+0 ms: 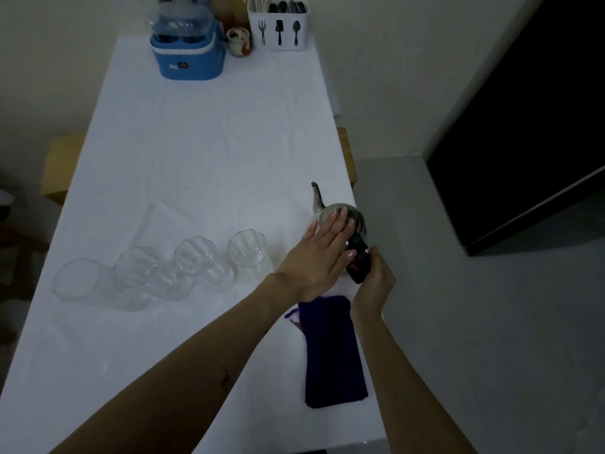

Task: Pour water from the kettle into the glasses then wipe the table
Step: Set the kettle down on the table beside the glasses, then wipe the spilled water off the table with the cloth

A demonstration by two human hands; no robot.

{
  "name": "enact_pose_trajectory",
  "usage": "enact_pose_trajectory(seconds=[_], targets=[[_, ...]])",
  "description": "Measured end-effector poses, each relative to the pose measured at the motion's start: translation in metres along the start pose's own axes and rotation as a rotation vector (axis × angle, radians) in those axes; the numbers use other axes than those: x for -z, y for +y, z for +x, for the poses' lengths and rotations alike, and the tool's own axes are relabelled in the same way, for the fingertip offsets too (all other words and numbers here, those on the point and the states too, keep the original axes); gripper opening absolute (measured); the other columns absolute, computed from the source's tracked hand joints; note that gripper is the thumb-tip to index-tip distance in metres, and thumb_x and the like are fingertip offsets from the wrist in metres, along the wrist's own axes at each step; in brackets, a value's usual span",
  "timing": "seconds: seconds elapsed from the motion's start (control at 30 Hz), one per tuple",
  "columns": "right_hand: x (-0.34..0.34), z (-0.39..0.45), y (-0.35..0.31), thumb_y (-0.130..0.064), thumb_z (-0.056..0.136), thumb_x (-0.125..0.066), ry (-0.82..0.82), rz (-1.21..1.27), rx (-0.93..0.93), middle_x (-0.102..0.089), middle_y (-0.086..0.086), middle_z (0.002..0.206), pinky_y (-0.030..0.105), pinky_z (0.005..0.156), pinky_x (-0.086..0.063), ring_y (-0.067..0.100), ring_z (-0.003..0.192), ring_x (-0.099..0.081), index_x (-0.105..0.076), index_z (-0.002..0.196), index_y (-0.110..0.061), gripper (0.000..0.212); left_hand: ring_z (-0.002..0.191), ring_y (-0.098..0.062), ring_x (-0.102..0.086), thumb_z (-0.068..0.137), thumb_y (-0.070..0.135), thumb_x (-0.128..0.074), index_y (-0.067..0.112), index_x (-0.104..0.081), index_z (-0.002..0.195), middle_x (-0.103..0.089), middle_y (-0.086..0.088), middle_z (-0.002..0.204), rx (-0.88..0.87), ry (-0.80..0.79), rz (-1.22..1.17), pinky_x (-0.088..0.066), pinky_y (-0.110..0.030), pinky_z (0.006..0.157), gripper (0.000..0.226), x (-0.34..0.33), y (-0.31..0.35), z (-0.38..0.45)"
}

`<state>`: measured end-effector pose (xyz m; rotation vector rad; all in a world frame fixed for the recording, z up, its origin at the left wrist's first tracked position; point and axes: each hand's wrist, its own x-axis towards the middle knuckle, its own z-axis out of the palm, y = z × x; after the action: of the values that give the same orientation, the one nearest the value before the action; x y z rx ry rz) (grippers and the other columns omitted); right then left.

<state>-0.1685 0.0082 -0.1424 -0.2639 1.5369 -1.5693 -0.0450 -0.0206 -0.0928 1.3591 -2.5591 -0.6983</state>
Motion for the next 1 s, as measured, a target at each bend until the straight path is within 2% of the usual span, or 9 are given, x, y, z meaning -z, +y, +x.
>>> enact_pose_trajectory(seconds=[0.1,0.17,0.27,0.3,0.37,0.5,0.57,0.77,1.0], targets=[[0.014,-0.023,0.024,-0.017,0.103,-0.050,0.103,-0.288,0.225,-0.066,0.004,0.103,0.030,0.081,-0.050,0.022,0.096,-0.062,-0.061,0.112,-0.010,0.015,0.147,-0.012,0.020,0.100,0.044,-0.003,0.017,0.007,0.153,0.017,0.001,0.160,0.027,0.027,0.081,0.013,-0.035,0.119,0.060,-0.006,0.002,-0.007],[0.033,-0.048,0.049,-0.024,0.101,-0.057,0.084,-0.576,0.325,-0.062,0.009,0.125,0.037,0.095,-0.050,0.028,0.114,-0.057,-0.053,0.131,-0.010,0.034,0.147,-0.010,0.020,0.104,0.038,-0.011,0.017,0.006,0.153,0.016,0.003,0.160,0.027,0.078,-0.016,0.014,-0.032,0.119,0.056,-0.014,0.005,-0.025],[0.068,-0.077,0.089,-0.047,0.088,-0.069,-0.135,-1.210,0.553,-0.051,0.009,0.149,0.052,0.106,-0.041,0.032,0.131,-0.047,-0.050,0.144,-0.018,0.066,0.147,-0.004,0.016,0.103,0.040,-0.011,0.016,0.001,0.152,0.010,0.004,0.160,0.036,0.144,-0.158,0.011,-0.026,0.119,0.056,-0.036,0.005,-0.072],[0.077,-0.083,0.102,-0.049,0.085,-0.070,-0.214,-1.372,0.616,-0.047,0.011,0.153,0.056,0.105,-0.041,0.035,0.134,-0.044,-0.050,0.146,-0.021,0.070,0.147,-0.004,0.016,0.102,0.042,-0.008,0.016,0.000,0.152,0.010,0.003,0.160,0.071,0.142,-0.179,0.010,-0.026,0.120,0.057,-0.048,0.003,-0.090],[0.085,-0.088,0.116,-0.039,0.084,-0.070,-0.279,-1.541,0.671,-0.046,0.017,0.153,0.062,0.100,-0.044,0.044,0.132,-0.046,-0.054,0.145,-0.022,0.065,0.147,-0.004,0.015,0.102,0.040,-0.008,0.016,-0.002,0.152,0.009,0.002,0.161,0.157,0.131,-0.200,0.005,-0.030,0.121,0.057,-0.071,-0.005,-0.125],[0.078,-0.085,0.116,0.004,0.073,-0.079,-0.196,-1.521,0.654,-0.051,0.021,0.148,0.066,0.086,-0.046,0.050,0.119,-0.051,-0.062,0.136,-0.013,0.068,0.147,-0.004,0.015,0.102,0.040,-0.010,0.017,-0.003,0.152,0.007,0.004,0.162,0.280,0.142,-0.196,0.009,-0.025,0.120,0.056,-0.103,-0.019,-0.187],[0.075,-0.087,0.115,0.012,0.075,-0.073,-0.161,-1.473,0.664,-0.048,0.020,0.150,0.066,0.086,-0.045,0.049,0.118,-0.048,-0.059,0.137,-0.010,0.068,0.149,-0.007,0.011,0.102,0.041,-0.010,0.016,-0.006,0.153,0.004,0.004,0.162,0.309,0.171,-0.199,0.010,-0.023,0.119,0.057,-0.111,-0.024,-0.215],[0.089,-0.150,0.152,0.004,0.081,-0.070,-0.186,-1.436,0.816,-0.051,0.015,0.150,0.057,0.083,-0.047,0.041,0.115,-0.048,-0.057,0.139,-0.008,0.061,0.150,-0.013,0.004,0.103,0.038,-0.015,0.012,-0.011,0.153,-0.001,0.000,0.163,0.386,0.222,-0.163,0.006,-0.029,0.120,0.057,-0.134,-0.044,-0.297],[0.069,-0.140,0.160,-0.003,0.088,-0.065,-0.057,-1.497,0.724,-0.045,0.020,0.152,0.057,0.085,-0.041,0.047,0.116,-0.048,-0.054,0.144,-0.013,0.057,0.151,-0.019,-0.003,0.103,0.032,-0.018,0.004,-0.016,0.152,-0.012,-0.011,0.162,0.482,0.250,-0.008,-0.005,-0.042,0.121,0.057,-0.145,-0.083,-0.360]])
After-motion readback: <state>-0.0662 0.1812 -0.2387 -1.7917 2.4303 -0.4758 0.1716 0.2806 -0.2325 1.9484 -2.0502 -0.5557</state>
